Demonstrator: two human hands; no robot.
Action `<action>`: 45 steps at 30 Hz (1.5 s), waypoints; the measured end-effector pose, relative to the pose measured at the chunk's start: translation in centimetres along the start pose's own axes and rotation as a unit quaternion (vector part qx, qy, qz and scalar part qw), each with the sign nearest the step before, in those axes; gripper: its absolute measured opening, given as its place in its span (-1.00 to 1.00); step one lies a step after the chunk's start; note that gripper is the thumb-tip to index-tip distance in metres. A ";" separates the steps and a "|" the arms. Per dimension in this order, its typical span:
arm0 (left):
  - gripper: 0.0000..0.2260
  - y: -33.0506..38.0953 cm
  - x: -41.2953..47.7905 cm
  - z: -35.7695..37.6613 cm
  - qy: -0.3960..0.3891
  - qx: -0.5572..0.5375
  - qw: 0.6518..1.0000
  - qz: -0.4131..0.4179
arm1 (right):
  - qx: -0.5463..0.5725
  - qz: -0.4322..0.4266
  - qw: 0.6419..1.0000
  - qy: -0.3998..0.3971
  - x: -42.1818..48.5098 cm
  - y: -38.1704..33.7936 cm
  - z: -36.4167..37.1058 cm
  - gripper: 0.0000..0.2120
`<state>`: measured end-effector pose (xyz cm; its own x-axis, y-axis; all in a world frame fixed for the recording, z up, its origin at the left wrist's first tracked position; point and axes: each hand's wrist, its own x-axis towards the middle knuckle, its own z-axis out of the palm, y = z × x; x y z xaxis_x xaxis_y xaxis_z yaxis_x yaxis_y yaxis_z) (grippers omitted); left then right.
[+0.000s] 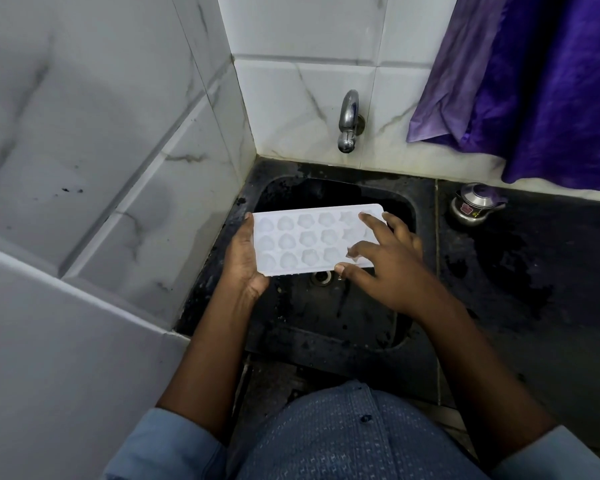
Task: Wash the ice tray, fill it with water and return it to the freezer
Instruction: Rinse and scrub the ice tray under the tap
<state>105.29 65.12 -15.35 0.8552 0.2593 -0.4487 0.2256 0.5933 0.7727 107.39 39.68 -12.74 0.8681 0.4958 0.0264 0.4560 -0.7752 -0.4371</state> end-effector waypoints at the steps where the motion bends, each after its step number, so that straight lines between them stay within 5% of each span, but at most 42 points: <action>1: -0.51 0.0 0.0 0.0 0.001 0.001 1.000 0.001 | -0.004 0.004 1.000 -0.011 0.0 0.0 0.0 -0.46; 9: -0.51 0.0 -0.1 0.1 -0.007 -0.008 1.000 -0.004 | 0.000 0.000 1.000 0.000 -0.1 0.0 0.0 -0.62; 15: -0.54 0.2 -0.1 0.2 -0.006 -0.009 1.000 0.004 | 0.002 0.011 0.999 -0.030 -0.2 -0.2 -0.1 -0.54; 19: -0.50 0.0 -0.2 0.2 -0.006 -0.014 1.000 -0.003 | 0.017 -0.018 0.998 0.050 -0.1 -0.3 -0.1 -0.64; 31: -0.44 0.4 -0.8 0.8 -0.006 -0.008 1.000 -0.014 | -0.063 -0.024 0.997 -0.036 -0.2 -2.4 0.9 -0.27; 45: -0.44 0.6 -1.2 0.6 -0.009 -0.010 1.000 -0.019 | -0.047 -0.016 0.999 -0.017 -0.4 -2.8 0.7 -0.35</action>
<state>104.70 64.74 -14.12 0.8545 0.2222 -0.4695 0.2495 0.6173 0.7461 105.64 41.89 -12.19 0.8465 0.5324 0.0076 0.5010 -0.7916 -0.3498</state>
